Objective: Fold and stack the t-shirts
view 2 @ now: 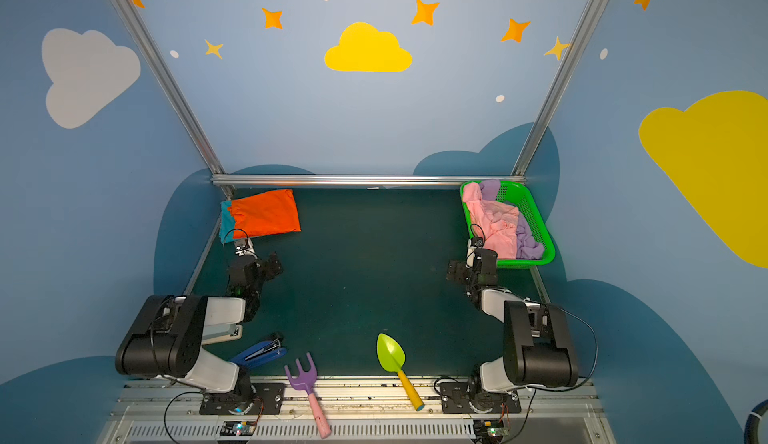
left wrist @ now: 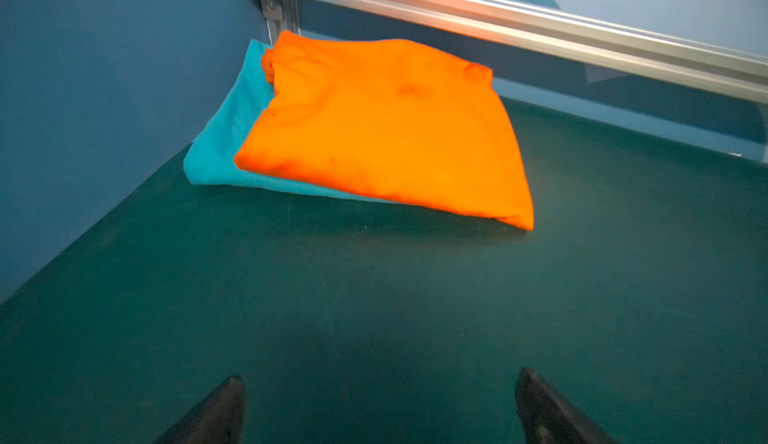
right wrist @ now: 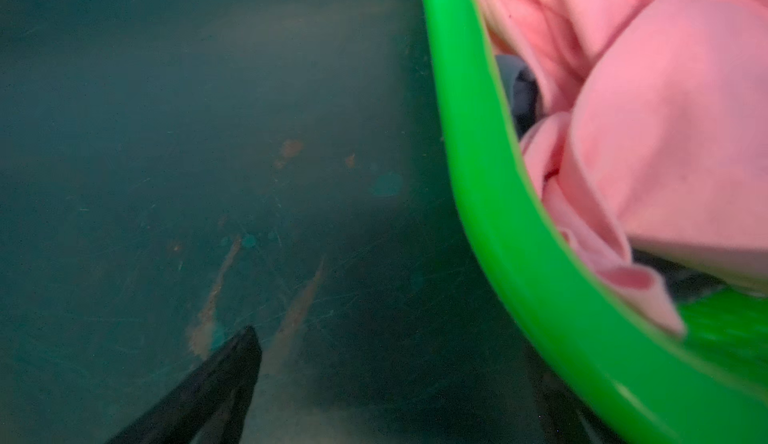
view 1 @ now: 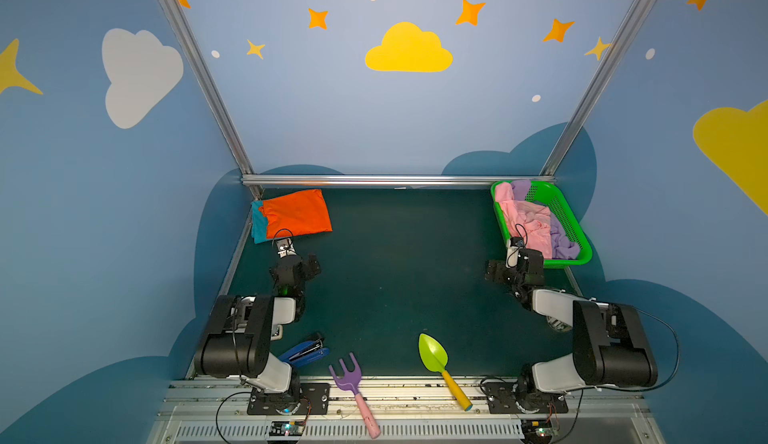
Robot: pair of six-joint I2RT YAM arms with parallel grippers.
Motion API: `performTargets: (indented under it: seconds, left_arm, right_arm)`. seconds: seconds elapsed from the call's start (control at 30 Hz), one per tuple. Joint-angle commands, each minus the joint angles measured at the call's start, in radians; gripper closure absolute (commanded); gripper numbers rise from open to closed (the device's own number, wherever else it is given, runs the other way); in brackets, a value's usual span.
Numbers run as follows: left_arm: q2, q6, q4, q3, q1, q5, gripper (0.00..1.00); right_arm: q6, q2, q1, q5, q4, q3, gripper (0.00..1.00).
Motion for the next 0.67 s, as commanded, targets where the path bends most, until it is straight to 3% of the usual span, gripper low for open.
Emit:
performTargets:
  seconds: [0.0, 0.13, 0.63]
  left_arm:
    - [-0.019, 0.025, -0.044, 0.014, -0.002, 0.011, 0.00]
    - [-0.014, 0.029, -0.033, 0.011, -0.005, 0.006, 0.00]
    - [-0.017, 0.027, -0.042, 0.015, 0.002, 0.025, 0.00]
  right_arm:
    - [-0.012, -0.011, 0.013, -0.012, 0.037, 0.041, 0.02]
    - [-0.016, -0.011, 0.040, 0.043, 0.039, 0.039, 0.02]
    - [-0.011, -0.008, 0.018, 0.002, 0.029, 0.047, 0.02]
